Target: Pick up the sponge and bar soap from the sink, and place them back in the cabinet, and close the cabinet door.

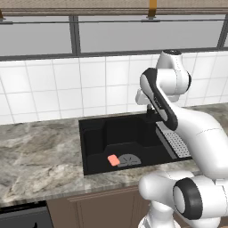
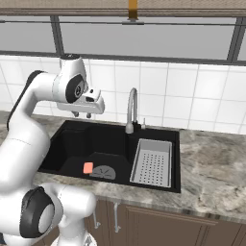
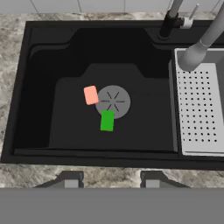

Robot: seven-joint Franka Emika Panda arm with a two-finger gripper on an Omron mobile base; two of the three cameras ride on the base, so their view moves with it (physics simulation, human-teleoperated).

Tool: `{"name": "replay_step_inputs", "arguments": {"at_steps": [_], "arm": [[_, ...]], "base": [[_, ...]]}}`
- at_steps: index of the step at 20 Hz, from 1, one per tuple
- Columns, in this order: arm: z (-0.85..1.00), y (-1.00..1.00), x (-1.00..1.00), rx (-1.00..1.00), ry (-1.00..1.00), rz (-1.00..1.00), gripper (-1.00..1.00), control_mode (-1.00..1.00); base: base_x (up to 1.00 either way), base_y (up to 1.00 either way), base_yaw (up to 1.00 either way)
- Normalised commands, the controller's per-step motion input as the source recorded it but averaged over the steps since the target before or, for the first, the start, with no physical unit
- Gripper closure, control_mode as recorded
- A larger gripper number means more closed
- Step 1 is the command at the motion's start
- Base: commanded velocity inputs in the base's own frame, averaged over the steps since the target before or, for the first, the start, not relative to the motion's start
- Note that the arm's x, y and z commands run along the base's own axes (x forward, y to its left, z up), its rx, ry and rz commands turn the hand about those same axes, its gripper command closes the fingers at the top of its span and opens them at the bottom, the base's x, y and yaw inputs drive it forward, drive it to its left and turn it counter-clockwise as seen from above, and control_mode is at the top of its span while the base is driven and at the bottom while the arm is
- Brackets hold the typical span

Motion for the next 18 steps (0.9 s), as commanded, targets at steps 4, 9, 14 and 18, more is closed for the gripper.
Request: {"name": "replay_step_inputs", "arguments": {"at_steps": [4,9,14,18], "arm": [[0.00,0.00,0.00,0.00,0.00,0.00,-1.00,-1.00],[-0.04,0.00,0.00,0.00,0.03,0.00,-1.00,-1.00],[-0.22,0.00,0.00,0.00,0.09,0.00,-1.00,-1.00],[-0.29,0.01,0.00,0.00,0.10,0.00,-1.00,-1.00]], "base": [[0.00,0.00,0.00],[0.00,0.00,0.00],[0.00,0.00,0.00],[0.00,0.00,0.00]]}}
